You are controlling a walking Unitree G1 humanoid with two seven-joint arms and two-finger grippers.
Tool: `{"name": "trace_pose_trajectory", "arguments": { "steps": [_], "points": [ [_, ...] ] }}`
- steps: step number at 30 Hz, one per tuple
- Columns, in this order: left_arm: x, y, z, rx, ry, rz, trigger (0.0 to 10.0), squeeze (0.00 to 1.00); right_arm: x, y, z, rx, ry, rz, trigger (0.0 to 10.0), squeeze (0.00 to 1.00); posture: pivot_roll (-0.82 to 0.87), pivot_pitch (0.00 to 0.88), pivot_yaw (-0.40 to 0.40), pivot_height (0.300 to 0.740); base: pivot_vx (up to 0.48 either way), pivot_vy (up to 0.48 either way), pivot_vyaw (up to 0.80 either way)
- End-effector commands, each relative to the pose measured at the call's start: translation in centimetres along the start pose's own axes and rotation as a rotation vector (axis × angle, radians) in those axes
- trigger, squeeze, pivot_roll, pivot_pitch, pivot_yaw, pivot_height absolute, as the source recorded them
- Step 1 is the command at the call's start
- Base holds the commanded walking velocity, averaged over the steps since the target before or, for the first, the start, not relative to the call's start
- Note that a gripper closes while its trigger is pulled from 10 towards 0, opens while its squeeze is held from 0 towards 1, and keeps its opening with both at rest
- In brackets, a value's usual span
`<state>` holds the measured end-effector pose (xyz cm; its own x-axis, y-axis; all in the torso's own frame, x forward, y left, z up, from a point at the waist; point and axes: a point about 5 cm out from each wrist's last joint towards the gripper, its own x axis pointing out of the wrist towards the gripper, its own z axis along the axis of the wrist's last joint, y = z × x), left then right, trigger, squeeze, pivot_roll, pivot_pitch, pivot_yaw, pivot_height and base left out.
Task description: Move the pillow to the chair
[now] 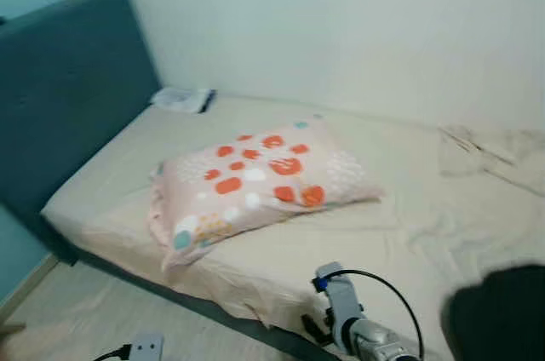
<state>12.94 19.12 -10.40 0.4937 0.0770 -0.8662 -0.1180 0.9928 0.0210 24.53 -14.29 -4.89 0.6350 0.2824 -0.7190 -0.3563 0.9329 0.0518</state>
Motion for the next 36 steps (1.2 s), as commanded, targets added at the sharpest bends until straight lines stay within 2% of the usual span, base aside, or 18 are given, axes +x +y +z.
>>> {"name": "trace_pose_trajectory", "arguments": {
  "steps": [1,6,15,17,19,21,24,36],
  "points": [
    [0.0,-0.2,-0.1,0.006,0.008,-0.003,10.0,0.00,0.1,0.3,-0.2,0.023,0.007,0.006,10.0,0.00,-0.05,0.031,-0.015,0.740,0.000,0.000,0.80],
    [0.0,-0.5,-0.3,-0.026,0.010,-0.006,10.0,0.00,0.1,-0.3,0.5,0.022,-0.018,-0.039,10.0,0.00,-0.05,0.024,-0.031,0.740,0.000,0.000,0.23],
    [0.1,-1.1,0.2,-0.024,-0.004,-0.025,10.0,0.00,-0.1,-0.7,0.3,0.007,-0.003,-0.063,10.0,0.00,-0.05,0.020,-0.043,0.740,0.000,0.000,0.00],
    [0.1,-1.1,0.2,0.007,0.002,-0.024,10.0,0.00,-0.1,-0.8,0.1,0.004,0.001,-0.064,10.0,0.00,-0.05,0.015,-0.042,0.740,0.000,-0.469,0.00],
    [0.1,-0.8,0.2,-0.003,0.001,-0.013,10.0,0.00,-0.2,-0.8,0.0,-0.005,0.007,-0.064,10.0,0.00,-0.05,0.008,-0.042,0.740,0.000,-0.480,0.00],
    [0.1,-0.3,0.2,-0.034,0.001,0.006,10.0,0.00,-0.2,-0.8,-0.1,-0.014,0.008,-0.062,10.0,0.00,-0.05,0.002,-0.042,0.740,0.000,0.000,0.00],
    [0.0,-0.1,0.1,-0.026,0.006,0.009,10.0,0.00,-0.2,-0.8,-0.2,-0.016,0.011,-0.062,10.0,0.00,-0.05,0.000,-0.040,0.740,0.000,0.000,0.00],
    [0.0,-0.2,0.0,-0.032,0.007,0.014,10.0,0.00,-0.2,-0.8,-0.5,-0.022,0.026,-0.069,10.0,0.00,-0.04,0.000,-0.051,0.740,0.000,0.000,0.00]
  ]
}}
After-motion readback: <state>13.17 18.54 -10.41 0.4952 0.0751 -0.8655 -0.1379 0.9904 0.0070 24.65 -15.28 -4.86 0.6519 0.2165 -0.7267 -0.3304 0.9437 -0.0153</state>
